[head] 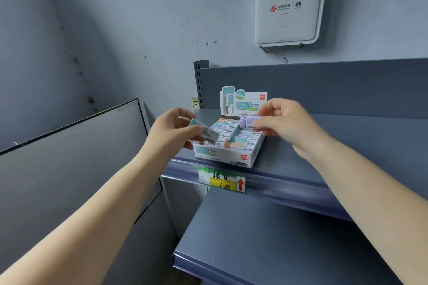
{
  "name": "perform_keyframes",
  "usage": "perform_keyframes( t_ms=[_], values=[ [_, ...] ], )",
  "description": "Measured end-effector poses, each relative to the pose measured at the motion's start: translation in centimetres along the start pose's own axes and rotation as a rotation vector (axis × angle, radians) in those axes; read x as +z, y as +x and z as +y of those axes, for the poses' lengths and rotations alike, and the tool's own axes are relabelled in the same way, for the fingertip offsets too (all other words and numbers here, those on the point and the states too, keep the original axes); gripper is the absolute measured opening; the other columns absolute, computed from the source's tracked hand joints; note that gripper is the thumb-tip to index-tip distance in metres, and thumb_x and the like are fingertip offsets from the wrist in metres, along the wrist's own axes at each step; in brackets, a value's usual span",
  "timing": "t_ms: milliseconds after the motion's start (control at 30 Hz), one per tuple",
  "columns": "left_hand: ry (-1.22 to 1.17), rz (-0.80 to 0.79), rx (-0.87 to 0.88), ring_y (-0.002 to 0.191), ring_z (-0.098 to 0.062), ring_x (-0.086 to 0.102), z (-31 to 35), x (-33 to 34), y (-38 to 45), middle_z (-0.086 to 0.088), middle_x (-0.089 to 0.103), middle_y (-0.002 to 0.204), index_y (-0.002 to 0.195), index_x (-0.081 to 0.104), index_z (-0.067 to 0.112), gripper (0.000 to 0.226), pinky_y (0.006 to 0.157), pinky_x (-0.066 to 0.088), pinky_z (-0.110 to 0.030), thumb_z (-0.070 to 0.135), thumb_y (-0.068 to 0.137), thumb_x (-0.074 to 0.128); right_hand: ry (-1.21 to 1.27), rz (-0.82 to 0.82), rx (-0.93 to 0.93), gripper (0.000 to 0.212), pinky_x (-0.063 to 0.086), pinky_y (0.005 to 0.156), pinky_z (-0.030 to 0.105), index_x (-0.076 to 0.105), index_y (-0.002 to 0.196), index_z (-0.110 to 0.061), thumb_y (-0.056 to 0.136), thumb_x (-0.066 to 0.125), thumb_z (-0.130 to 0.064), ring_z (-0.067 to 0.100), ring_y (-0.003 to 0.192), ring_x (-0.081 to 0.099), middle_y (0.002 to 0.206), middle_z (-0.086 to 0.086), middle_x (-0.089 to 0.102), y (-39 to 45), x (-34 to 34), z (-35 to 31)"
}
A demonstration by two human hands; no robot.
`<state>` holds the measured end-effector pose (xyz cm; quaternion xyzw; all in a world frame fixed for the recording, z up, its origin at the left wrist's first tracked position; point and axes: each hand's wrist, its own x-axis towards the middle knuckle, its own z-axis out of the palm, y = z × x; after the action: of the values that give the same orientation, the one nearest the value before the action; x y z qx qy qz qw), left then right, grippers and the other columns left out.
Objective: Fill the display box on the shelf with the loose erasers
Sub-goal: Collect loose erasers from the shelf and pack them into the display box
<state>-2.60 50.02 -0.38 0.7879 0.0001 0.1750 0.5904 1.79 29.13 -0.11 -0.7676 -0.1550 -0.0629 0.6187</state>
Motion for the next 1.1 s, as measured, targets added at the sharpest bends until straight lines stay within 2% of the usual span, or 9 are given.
perform_keyframes(
  t_ms=[167,367,500,567,700,833,933,1100],
  values=[
    [0.049,-0.048,0.032,0.061,-0.008,0.068,0.2,0.4,3.9,-0.007,0.071,0.079,0.082,0.064,0.014,0.01,0.055,0.052,-0.021,0.005,0.085,0.062,-0.101,0.006,-0.034,0.02,0.048,0.063,0.028,0.056,0.07,-0.013,0.076,0.065,0.004,0.018,0.067,0.061,0.08,0.01,0.066,3.5,-0.2,0.0],
    [0.053,-0.142,0.052,0.065,-0.013,0.066,0.2,2.5,7.4,-0.004,0.071,0.075,0.074,0.062,0.01,0.009,0.057,0.047,-0.024,0.006,0.081,0.066,-0.104,0.048,-0.06,0.016,0.049,0.062,0.027,0.058,0.072,-0.011,0.076,0.067,0.002,0.012,0.061,0.061,0.074,0.004,0.067,4.6,-0.9,0.5],
    [0.146,-0.223,0.1,0.045,0.002,0.056,0.2,4.4,9.0,0.002,0.068,0.063,0.073,0.066,0.011,0.009,0.045,0.039,-0.009,0.009,0.074,0.075,-0.08,0.069,-0.026,0.015,0.048,0.054,0.018,0.058,0.075,-0.01,0.077,0.066,0.002,0.01,0.059,0.061,0.076,0.004,0.067,4.5,-1.5,1.0],
    [0.165,-0.275,0.118,0.05,0.002,0.06,0.0,5.1,9.7,0.004,0.069,0.06,0.073,0.068,0.011,0.011,0.051,0.044,-0.006,0.011,0.07,0.079,-0.072,0.072,-0.006,0.015,0.047,0.054,0.017,0.058,0.074,-0.01,0.078,0.065,0.002,0.011,0.06,0.062,0.076,0.004,0.068,4.4,-1.7,1.2],
    [0.265,-0.4,0.15,0.064,-0.005,0.068,-0.5,6.0,10.6,0.002,0.074,0.068,0.072,0.071,0.015,0.01,0.062,0.052,-0.013,0.018,0.069,0.08,-0.088,0.073,0.018,0.014,0.047,0.056,0.018,0.058,0.073,-0.011,0.078,0.066,-0.001,0.006,0.057,0.061,0.073,0.001,0.068,4.2,-1.7,1.5],
    [0.405,-0.5,0.229,0.054,0.004,0.06,-0.7,6.7,11.0,0.011,0.07,0.066,0.072,0.071,0.018,0.008,0.049,0.045,-0.007,0.021,0.07,0.078,-0.13,0.065,0.03,0.014,0.047,0.063,0.025,0.059,0.072,-0.011,0.076,0.067,0.001,0.012,0.061,0.06,0.075,0.004,0.068,4.1,-1.2,1.7],
    [0.493,-0.548,0.335,0.052,0.009,0.055,-1.0,6.9,11.3,0.015,0.066,0.066,0.069,0.069,0.023,0.009,0.045,0.037,-0.003,0.024,0.071,0.078,-0.142,0.096,0.01,0.015,0.045,0.065,0.026,0.06,0.07,-0.012,0.075,0.068,0.0,0.015,0.063,0.055,0.073,0.003,0.066,4.0,-0.9,1.6],
    [0.59,-0.594,0.423,0.063,-0.002,0.057,-1.7,7.1,12.2,0.01,0.07,0.083,0.083,0.073,0.026,0.013,0.05,0.042,-0.008,0.032,0.072,0.076,-0.101,0.175,-0.014,0.017,0.046,0.061,0.018,0.059,0.07,-0.012,0.076,0.067,0.001,0.008,0.056,0.057,0.069,0.001,0.064,4.1,-1.3,1.6]
  ],
)
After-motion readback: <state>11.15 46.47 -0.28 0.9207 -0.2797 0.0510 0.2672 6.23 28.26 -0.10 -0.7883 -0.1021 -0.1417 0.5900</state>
